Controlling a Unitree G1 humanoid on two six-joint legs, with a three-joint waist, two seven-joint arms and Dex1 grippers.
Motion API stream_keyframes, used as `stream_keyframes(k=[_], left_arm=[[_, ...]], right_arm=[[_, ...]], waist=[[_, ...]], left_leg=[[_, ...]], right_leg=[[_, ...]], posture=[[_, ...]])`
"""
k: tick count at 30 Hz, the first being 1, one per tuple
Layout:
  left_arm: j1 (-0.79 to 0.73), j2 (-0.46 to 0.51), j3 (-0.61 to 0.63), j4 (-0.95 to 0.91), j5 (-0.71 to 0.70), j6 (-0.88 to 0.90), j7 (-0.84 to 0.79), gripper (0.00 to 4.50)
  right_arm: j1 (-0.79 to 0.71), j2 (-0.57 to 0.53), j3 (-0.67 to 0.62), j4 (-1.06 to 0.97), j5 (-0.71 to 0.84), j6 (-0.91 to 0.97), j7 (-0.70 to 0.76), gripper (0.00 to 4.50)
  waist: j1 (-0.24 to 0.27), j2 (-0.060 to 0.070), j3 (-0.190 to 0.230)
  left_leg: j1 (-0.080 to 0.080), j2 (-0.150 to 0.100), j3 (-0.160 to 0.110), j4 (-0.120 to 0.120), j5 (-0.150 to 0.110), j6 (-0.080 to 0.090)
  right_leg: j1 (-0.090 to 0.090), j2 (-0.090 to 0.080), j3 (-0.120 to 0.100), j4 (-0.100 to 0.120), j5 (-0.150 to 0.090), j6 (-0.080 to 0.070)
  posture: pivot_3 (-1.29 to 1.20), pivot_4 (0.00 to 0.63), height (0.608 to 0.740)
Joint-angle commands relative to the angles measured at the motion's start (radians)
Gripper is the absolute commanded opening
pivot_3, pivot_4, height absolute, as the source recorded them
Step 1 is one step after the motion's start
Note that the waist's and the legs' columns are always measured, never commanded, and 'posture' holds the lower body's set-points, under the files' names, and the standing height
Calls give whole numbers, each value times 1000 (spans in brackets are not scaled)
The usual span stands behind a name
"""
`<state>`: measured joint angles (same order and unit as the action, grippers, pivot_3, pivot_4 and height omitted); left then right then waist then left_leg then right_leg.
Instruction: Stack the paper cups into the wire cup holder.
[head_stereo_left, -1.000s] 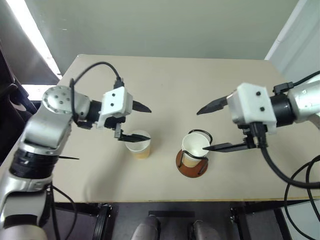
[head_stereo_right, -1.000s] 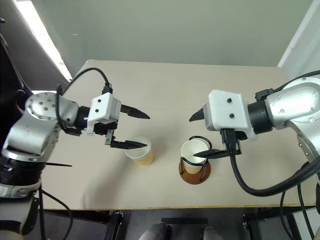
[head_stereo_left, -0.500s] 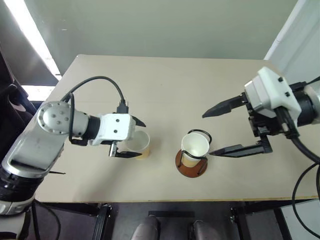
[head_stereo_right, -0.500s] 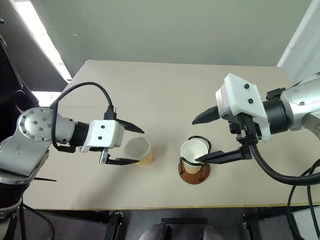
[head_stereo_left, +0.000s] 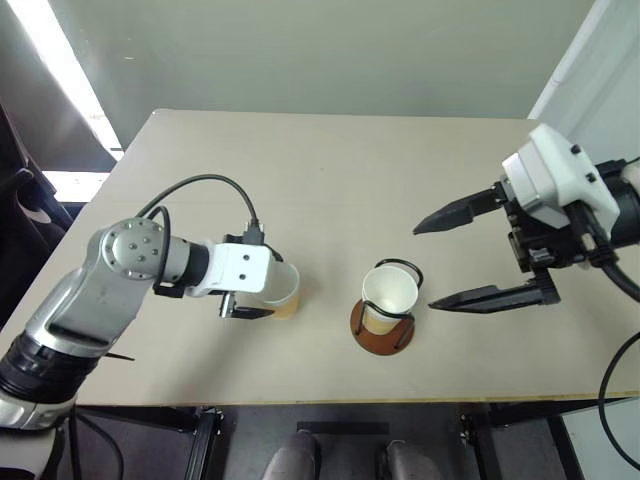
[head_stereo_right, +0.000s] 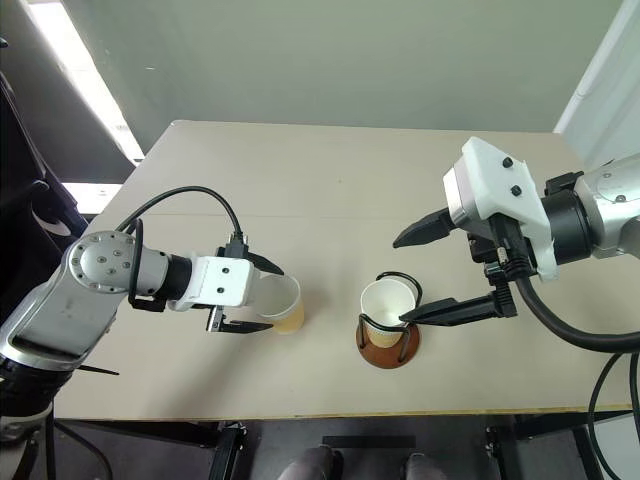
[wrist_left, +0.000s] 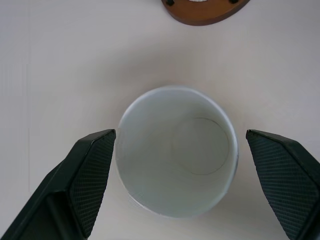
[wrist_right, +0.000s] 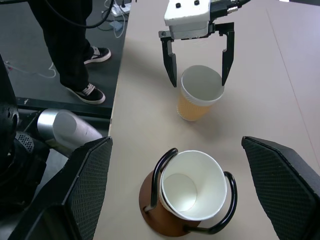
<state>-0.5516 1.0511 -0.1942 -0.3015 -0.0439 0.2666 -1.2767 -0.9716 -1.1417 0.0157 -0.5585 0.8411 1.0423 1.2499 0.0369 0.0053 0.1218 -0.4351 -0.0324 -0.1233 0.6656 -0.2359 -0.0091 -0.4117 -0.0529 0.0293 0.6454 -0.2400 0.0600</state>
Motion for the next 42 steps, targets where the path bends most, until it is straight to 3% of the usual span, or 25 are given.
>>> stream_keyframes(k=[1, 8, 11, 21, 26, 32, 42], left_arm=[[9, 0, 2, -10, 15, -16, 5, 4500], [33, -9, -17, -14, 12, -10, -10, 4500], [28, -18, -24, -4, -1, -7, -24, 3932], [-8, -34, -8, 29, -49, 0, -78, 121], [-51, -37, -2, 53, -77, 6, -109, 51], [-106, -36, 0, 90, -93, -2, -140, 51], [-358, -131, -37, 111, -223, 43, -276, 51]], right_arm=[[-15, -17, -31, -6, 11, -9, -10, 4213], [10, -27, -24, 0, -19, -35, -16, 4213], [43, -30, -24, 16, -52, -73, -19, 4251], [156, -54, -69, 80, -65, -154, 34, 4251], [214, -116, -85, 123, -79, -185, 105, 4251], [263, -128, -120, 128, -74, -197, 86, 4251], [339, -165, -174, 151, -106, -211, 69, 4251]], waist=[[0, 0, 0], [0, 0, 0], [0, 0, 0], [1, 0, 0], [3, 0, 0], [1, 0, 0], [7, 0, 0]], left_leg=[[0, 0, 0, 0, 0, 0], [0, 0, 0, 0, 0, 0], [0, 0, 0, 0, 0, 0], [0, 0, 0, 0, 0, 0], [-1, 0, 0, 0, 0, 0], [0, 0, 0, 0, 0, 0], [-1, 0, 0, 1, -1, 1]], right_leg=[[0, 0, 0, 0, 0, 0], [0, 0, 0, 0, 0, 0], [0, 0, 0, 0, 0, 0], [0, 0, 0, 1, 0, 0], [0, 0, 0, 0, 0, 0], [0, 0, 0, 1, 0, 0], [1, -1, 0, 0, 0, 1]], posture=[[0, 150, 740], [0, 150, 740], [0, 150, 740], [0, 150, 740], [0, 150, 740], [0, 150, 740], [0, 150, 740]])
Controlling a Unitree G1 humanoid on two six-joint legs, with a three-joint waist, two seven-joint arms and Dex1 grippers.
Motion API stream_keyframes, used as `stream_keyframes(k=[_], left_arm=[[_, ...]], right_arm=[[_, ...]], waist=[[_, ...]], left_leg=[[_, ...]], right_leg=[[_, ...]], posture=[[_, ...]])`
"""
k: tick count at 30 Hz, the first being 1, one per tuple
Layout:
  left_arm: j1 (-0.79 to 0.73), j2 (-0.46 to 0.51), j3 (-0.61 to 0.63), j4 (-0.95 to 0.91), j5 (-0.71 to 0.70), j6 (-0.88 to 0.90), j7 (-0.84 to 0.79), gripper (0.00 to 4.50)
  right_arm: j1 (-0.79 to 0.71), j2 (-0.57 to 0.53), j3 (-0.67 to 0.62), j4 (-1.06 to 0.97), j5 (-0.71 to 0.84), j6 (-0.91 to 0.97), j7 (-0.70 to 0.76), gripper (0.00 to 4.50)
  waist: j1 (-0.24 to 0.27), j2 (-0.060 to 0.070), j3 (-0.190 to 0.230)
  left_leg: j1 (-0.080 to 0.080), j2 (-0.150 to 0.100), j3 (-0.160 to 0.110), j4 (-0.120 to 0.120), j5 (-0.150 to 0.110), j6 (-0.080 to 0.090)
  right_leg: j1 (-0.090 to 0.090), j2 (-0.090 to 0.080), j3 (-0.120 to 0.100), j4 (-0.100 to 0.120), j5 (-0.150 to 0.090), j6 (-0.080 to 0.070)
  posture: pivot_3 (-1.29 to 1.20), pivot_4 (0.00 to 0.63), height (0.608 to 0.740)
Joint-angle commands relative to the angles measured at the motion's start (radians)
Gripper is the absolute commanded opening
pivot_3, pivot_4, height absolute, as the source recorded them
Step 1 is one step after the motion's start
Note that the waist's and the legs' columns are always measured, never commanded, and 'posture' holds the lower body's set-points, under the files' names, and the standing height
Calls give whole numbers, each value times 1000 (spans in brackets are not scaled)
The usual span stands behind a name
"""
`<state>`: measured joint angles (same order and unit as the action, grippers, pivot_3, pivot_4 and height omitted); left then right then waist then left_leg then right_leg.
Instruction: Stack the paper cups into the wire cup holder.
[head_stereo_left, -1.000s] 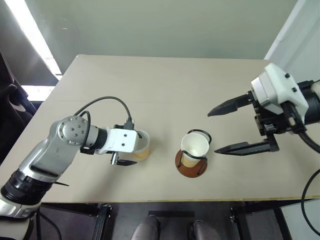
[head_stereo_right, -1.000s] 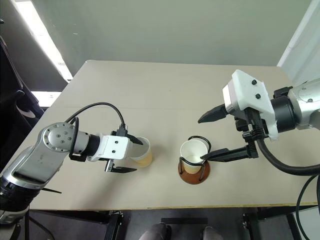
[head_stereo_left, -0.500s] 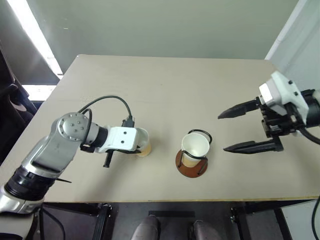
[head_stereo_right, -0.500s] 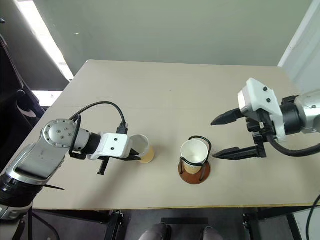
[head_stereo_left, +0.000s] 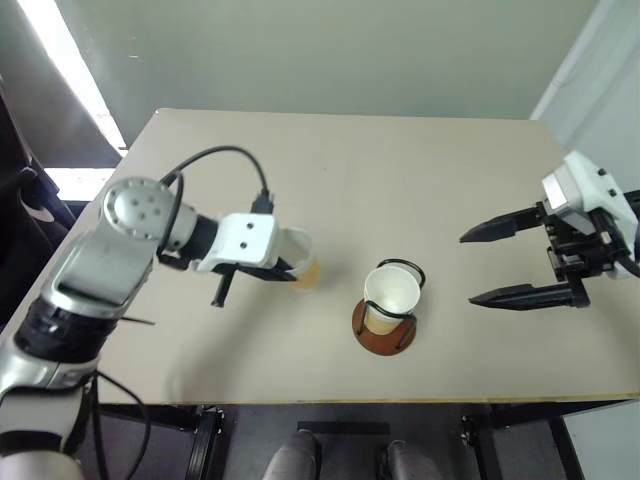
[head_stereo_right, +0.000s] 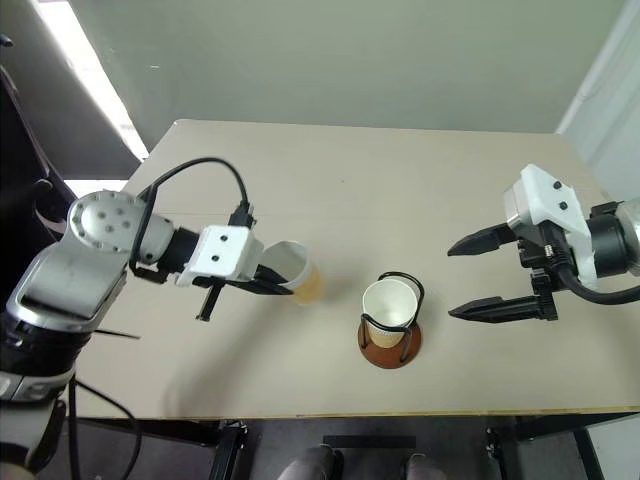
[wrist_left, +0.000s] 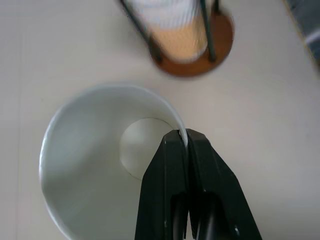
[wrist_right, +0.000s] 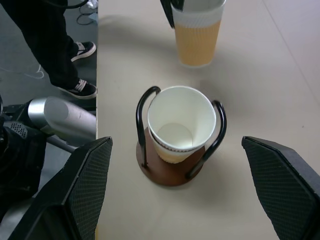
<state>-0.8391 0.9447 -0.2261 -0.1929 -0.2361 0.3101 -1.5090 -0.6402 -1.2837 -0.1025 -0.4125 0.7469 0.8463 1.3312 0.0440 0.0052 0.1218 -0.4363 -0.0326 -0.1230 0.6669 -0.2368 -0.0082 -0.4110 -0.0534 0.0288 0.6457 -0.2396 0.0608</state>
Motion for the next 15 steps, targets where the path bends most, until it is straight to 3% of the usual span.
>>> stream_keyframes(k=[1, 15], left_arm=[[-101, -46, -14, 11, -43, 4, -58, 51], [-250, -128, -105, 133, -119, -76, -105, 51]], right_arm=[[19, -25, -66, -4, -7, -11, -15, 4251], [18, -110, -253, -113, 139, 137, -106, 4251]], waist=[[1, 0, 0], [0, 0, 0]], left_leg=[[0, 0, 0, 0, 0, 0], [0, 0, 1, 0, 0, 1]], right_leg=[[0, 0, 0, 0, 0, 0], [1, 0, 0, -1, 0, 2]], posture=[[0, 150, 740], [0, 150, 740]])
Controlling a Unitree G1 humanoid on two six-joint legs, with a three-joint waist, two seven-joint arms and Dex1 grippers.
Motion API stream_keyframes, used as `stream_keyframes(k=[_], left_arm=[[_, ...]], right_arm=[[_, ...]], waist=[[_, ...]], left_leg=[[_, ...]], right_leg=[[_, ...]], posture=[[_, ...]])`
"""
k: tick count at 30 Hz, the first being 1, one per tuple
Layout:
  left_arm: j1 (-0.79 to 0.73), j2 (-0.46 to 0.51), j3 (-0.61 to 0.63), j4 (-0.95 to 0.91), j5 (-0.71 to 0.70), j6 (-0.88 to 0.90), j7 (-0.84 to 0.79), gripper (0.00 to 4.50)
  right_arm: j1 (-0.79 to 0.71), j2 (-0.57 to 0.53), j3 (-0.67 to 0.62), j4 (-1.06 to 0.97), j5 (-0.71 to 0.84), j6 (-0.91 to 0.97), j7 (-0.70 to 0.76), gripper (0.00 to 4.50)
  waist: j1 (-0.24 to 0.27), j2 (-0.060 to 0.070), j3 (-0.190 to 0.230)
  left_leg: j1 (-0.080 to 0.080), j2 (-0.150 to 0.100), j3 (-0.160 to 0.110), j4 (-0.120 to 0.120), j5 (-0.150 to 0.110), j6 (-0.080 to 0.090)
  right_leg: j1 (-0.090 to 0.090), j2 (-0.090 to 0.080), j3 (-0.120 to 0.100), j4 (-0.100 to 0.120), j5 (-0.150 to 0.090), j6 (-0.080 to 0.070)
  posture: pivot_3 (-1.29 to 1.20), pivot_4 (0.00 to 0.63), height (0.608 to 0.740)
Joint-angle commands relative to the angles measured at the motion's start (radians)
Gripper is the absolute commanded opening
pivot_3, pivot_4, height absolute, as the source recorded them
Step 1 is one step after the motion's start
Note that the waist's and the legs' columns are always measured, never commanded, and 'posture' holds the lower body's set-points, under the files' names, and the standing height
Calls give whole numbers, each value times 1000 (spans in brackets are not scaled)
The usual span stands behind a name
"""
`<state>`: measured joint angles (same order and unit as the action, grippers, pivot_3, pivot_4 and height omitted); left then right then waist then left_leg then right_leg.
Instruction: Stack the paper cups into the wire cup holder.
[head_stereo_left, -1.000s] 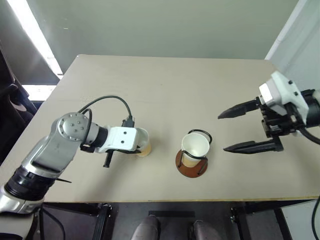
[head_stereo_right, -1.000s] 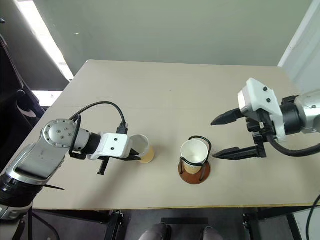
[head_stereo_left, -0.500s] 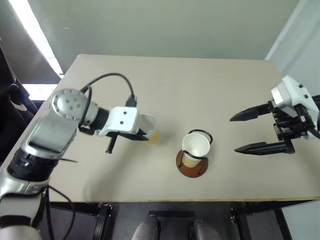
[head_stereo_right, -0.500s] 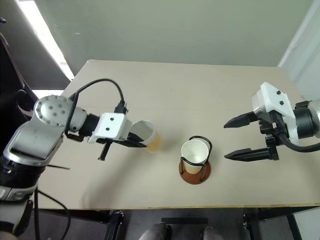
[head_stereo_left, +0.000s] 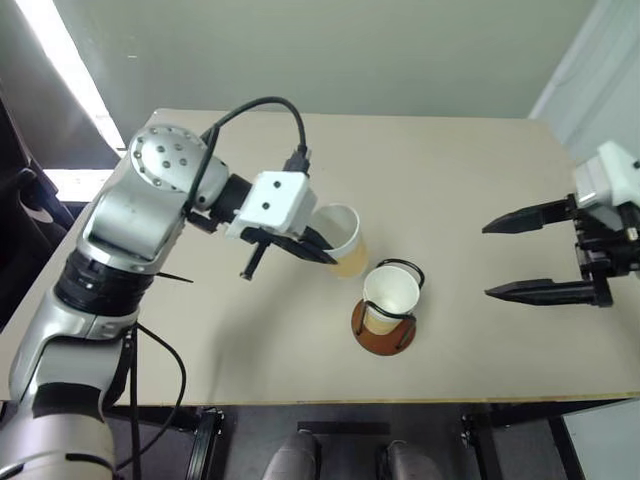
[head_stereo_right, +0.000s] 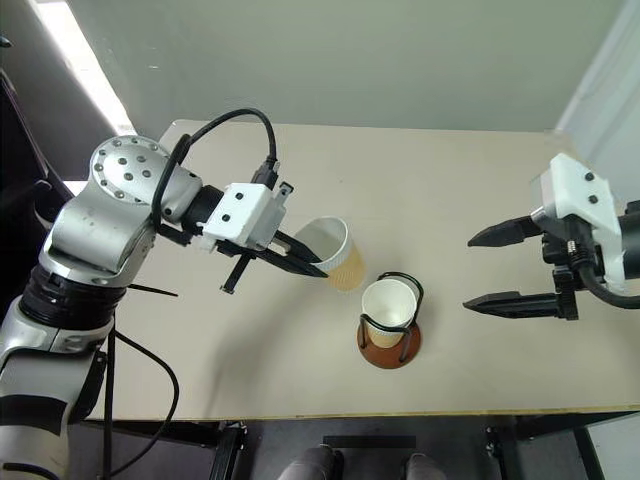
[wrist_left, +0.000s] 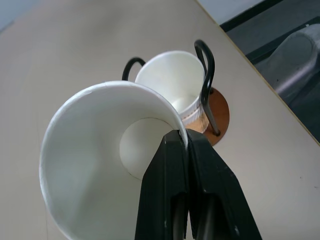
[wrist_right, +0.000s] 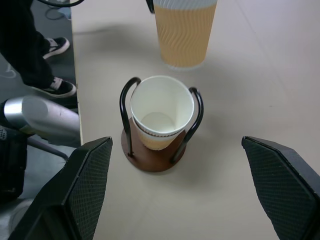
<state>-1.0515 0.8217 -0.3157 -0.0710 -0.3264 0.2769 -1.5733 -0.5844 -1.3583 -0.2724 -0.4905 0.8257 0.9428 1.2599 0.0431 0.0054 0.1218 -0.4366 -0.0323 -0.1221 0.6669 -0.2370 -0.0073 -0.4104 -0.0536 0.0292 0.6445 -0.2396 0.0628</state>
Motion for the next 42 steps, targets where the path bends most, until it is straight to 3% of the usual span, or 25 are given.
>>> stream_keyframes(k=[1, 8, 21, 42], left_arm=[[-46, -10, -27, 19, -34, -54, -41, 51], [-121, -54, -108, 92, -66, -128, -41, 51], [-242, -154, -193, 152, -103, -188, -41, 51], [-209, -157, -265, 182, -46, -276, -41, 51]], right_arm=[[-52, -42, -99, -46, 87, 59, -50, 4251], [-140, -82, -134, -71, 226, 135, -153, 4251], [-110, -136, -159, -61, 246, 136, -192, 4251], [-46, -130, -207, -70, 242, 121, -202, 4251]], waist=[[1, 0, 0], [3, 0, 0], [5, 0, 0], [9, 0, 0]], left_leg=[[0, 0, 0, 0, 0, 0], [-1, 0, 0, 1, 0, 1], [-3, -1, 0, 1, -1, 2], [-3, -1, 0, 3, -2, 3]], right_leg=[[0, 0, 0, 0, 0, 0], [0, 0, 0, 0, -1, 3], [0, -1, 0, 0, -2, 5], [0, -1, 1, 0, -3, 7]], posture=[[0, 150, 740], [0, 150, 740], [0, 150, 740], [0, 150, 740]])
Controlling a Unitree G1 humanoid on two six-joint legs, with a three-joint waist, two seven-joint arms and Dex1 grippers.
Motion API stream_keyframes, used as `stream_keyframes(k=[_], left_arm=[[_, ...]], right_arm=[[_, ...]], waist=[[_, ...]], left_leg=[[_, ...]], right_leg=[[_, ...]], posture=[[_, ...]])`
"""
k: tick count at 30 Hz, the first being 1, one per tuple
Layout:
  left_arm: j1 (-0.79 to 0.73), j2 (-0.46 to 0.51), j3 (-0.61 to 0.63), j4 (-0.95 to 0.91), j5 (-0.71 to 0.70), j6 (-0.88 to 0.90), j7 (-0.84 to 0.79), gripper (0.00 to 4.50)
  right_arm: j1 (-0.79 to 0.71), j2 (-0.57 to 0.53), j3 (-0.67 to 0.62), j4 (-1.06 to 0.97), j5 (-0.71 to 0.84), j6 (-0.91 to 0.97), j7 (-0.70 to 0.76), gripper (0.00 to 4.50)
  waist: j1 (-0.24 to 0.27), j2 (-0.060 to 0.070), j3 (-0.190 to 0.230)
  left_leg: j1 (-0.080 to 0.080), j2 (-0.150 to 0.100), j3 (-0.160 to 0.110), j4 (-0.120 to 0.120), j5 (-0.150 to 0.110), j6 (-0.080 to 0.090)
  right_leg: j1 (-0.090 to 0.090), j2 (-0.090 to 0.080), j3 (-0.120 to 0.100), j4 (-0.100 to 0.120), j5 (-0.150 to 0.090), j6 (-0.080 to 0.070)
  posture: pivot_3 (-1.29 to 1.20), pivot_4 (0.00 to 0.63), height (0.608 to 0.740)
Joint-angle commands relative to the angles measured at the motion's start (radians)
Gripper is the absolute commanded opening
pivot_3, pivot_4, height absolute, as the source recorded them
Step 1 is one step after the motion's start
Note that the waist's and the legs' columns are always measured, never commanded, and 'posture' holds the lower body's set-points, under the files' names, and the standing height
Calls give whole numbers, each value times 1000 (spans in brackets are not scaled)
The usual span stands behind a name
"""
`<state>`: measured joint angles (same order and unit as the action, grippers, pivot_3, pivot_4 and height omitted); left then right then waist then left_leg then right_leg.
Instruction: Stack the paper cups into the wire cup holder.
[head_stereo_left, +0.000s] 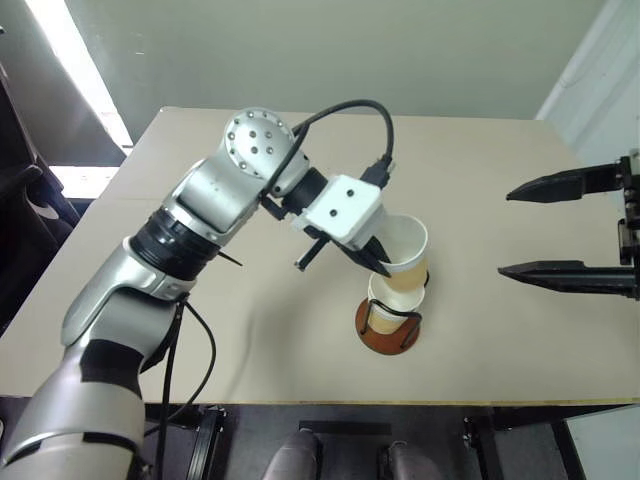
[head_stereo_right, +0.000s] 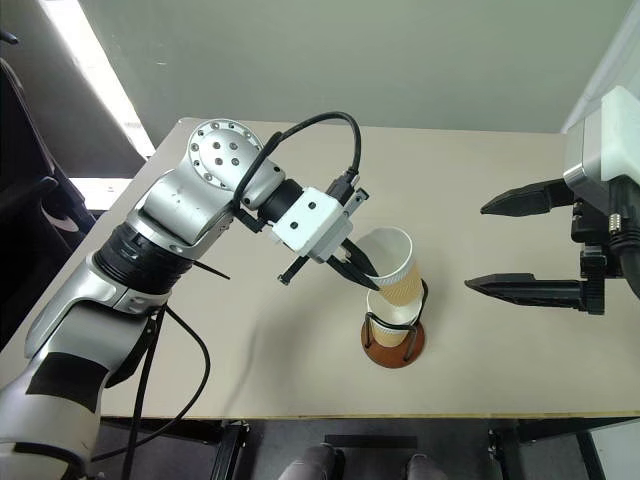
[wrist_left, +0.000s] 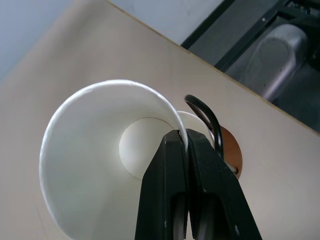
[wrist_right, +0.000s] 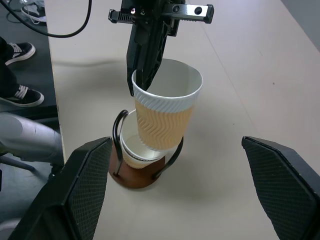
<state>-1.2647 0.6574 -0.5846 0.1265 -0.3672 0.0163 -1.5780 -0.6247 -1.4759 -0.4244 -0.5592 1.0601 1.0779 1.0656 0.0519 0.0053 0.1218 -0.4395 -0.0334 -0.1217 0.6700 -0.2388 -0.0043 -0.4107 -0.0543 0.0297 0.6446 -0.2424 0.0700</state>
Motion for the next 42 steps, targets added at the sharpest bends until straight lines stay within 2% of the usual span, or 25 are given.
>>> stream_keyframes(k=[1, 12, 13, 16, 26, 32, 39, 42], left_arm=[[8, 11, 2, -24, -11, -12, -36, 51], [22, 23, -10, -24, -2, -30, -36, 51], [21, 17, -4, -18, 8, -34, -36, 226], [19, 8, 3, -8, 13, -35, -36, 915], [27, -49, 79, 1, 1, 50, -22, 4454], [65, -54, 225, -4, -31, 208, 94, 4454], [206, -44, 387, -80, -30, 408, 337, 4454], [308, -39, 480, -61, -11, 433, 475, 4454]], right_arm=[[-4, -14, -56, 0, 6, -15, -6, 4251], [2, -16, -51, 6, -1, -29, -5, 4251], [2, -17, -50, 7, -1, -30, -5, 4251], [5, -17, -48, 8, -5, -34, -6, 4251], [20, -7, -44, 5, -20, -52, -22, 4251], [56, 75, -18, 12, -70, -104, -92, 4251], [161, 283, 0, 49, -144, -146, -248, 4251], [184, 404, 43, 126, -222, -201, -331, 4251]], waist=[[0, 0, 0], [2, 0, 0], [2, 0, 0], [2, 0, 0], [3, 0, 0], [3, 0, 0], [3, 0, 0], [1, 0, 0]], left_leg=[[0, 0, 0, 0, 0, 0], [0, 0, 0, 1, 0, 0], [0, 0, 0, 1, 0, 0], [0, 0, 0, 2, 0, 1], [-1, 0, 0, 3, -1, 1], [-1, 0, 0, 5, -1, 1], [0, 0, 1, 10, -1, 2], [2, 0, 1, 12, 0, 3]], right_leg=[[0, 0, 0, 0, 0, 0], [0, 0, 0, 0, 0, 0], [0, 0, 0, 0, 0, 0], [0, 0, 0, 0, 0, 0], [0, 0, 0, 1, 0, 0], [0, 0, 0, 1, 0, 1], [2, 0, 0, 3, 1, 2], [5, 0, 0, 3, 2, 3]], posture=[[0, 150, 740], [0, 150, 740], [0, 150, 740], [0, 150, 740], [0, 150, 740], [0, 150, 740], [0, 150, 740], [0, 150, 740]])
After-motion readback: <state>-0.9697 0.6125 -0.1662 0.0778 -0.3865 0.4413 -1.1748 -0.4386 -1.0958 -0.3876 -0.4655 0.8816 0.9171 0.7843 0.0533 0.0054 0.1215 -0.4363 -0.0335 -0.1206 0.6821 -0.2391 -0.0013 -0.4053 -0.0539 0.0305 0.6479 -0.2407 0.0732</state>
